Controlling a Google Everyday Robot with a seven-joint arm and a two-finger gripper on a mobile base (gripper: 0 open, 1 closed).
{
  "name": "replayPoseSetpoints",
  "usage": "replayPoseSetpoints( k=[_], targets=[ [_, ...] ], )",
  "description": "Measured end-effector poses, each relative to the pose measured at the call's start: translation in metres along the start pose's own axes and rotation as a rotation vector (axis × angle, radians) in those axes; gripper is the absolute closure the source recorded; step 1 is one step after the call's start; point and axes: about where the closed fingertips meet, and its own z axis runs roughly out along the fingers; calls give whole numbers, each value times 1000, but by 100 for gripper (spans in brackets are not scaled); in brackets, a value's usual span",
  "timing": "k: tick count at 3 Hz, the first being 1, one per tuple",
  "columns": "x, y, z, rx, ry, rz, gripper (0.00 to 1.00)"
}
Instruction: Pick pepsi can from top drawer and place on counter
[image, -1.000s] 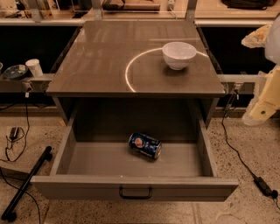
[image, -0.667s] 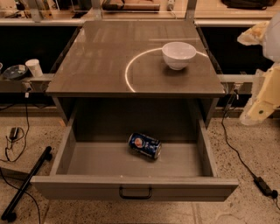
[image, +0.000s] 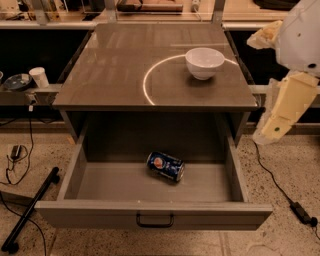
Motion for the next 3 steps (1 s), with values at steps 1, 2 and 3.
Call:
replayPoseSetpoints(
  k=[1,2,3],
  targets=[
    [-20,8,8,-24,-17,-39,0],
    [-36,17,15,-43,-25,-71,0],
    [-36,17,15,-43,-25,-71,0]
  ],
)
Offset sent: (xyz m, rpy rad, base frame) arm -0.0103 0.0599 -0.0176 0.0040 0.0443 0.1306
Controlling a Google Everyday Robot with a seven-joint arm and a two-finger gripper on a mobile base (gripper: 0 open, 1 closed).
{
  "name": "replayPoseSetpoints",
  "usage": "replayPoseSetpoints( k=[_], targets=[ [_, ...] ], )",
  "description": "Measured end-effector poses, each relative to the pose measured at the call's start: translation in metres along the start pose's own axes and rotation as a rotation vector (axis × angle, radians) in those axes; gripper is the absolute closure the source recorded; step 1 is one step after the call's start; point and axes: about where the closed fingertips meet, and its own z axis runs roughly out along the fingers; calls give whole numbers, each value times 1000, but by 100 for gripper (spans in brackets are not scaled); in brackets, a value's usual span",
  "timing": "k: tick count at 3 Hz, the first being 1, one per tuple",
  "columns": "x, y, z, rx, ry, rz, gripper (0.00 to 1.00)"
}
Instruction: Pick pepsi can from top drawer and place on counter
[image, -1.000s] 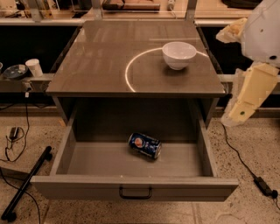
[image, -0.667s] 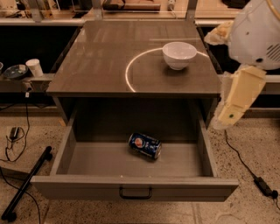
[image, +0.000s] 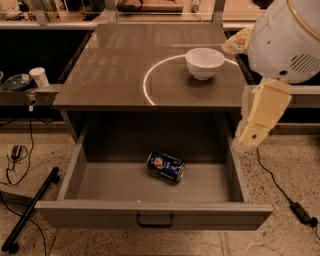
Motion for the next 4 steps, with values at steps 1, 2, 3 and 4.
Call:
replayPoseSetpoints(
  k=[1,2,3,4],
  targets=[
    [-15,4,-2,18,-24,-16,0],
    [-41,11,3,14,-53,-57,0],
    [-41,11,3,14,-53,-57,0],
    [-49,0,9,51,-36,-86,0]
  ],
)
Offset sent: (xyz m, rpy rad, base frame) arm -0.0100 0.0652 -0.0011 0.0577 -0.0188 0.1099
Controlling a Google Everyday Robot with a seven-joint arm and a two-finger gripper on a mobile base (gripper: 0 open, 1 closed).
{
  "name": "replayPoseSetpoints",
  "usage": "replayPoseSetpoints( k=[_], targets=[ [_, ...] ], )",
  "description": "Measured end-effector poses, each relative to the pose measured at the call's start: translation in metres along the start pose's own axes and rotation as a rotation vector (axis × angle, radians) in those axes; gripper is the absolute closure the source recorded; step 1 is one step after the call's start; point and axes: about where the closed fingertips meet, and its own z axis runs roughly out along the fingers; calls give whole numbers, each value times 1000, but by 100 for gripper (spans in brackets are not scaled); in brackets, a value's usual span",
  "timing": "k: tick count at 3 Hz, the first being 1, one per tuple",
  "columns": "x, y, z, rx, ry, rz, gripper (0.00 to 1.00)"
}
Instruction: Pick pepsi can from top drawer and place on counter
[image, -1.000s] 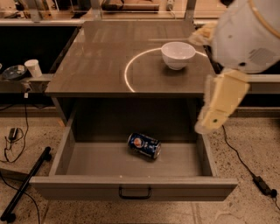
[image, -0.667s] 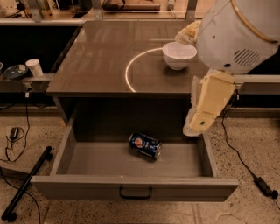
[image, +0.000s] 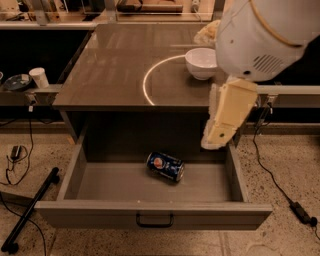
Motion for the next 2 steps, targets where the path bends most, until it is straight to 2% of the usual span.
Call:
replayPoseSetpoints(
  k=[1,2],
  targets=[
    [-1,-26,37,23,28,-44,0],
    [-3,-26,33,37,26,-43,0]
  ],
)
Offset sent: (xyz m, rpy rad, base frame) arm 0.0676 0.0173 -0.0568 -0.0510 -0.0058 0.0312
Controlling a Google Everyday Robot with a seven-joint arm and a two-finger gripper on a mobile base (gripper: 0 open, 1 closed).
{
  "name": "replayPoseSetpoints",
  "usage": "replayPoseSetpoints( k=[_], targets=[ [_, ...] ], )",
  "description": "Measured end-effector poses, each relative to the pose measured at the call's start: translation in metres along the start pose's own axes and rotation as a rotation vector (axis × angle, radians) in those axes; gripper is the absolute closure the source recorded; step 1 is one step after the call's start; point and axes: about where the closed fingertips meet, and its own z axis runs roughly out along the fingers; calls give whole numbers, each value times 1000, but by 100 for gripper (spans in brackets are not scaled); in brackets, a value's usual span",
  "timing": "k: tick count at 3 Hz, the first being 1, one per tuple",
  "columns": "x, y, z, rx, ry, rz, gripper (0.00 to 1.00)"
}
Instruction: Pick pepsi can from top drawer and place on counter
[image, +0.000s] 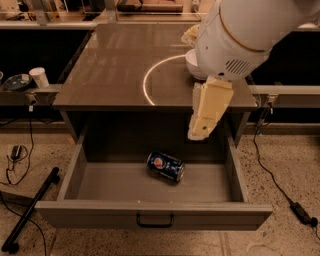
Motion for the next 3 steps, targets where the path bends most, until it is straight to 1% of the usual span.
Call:
replayPoseSetpoints(
  k=[1,3],
  targets=[
    [3,4,5,7,13,5,0],
    [20,26,35,-15,-7,47,0]
  ],
)
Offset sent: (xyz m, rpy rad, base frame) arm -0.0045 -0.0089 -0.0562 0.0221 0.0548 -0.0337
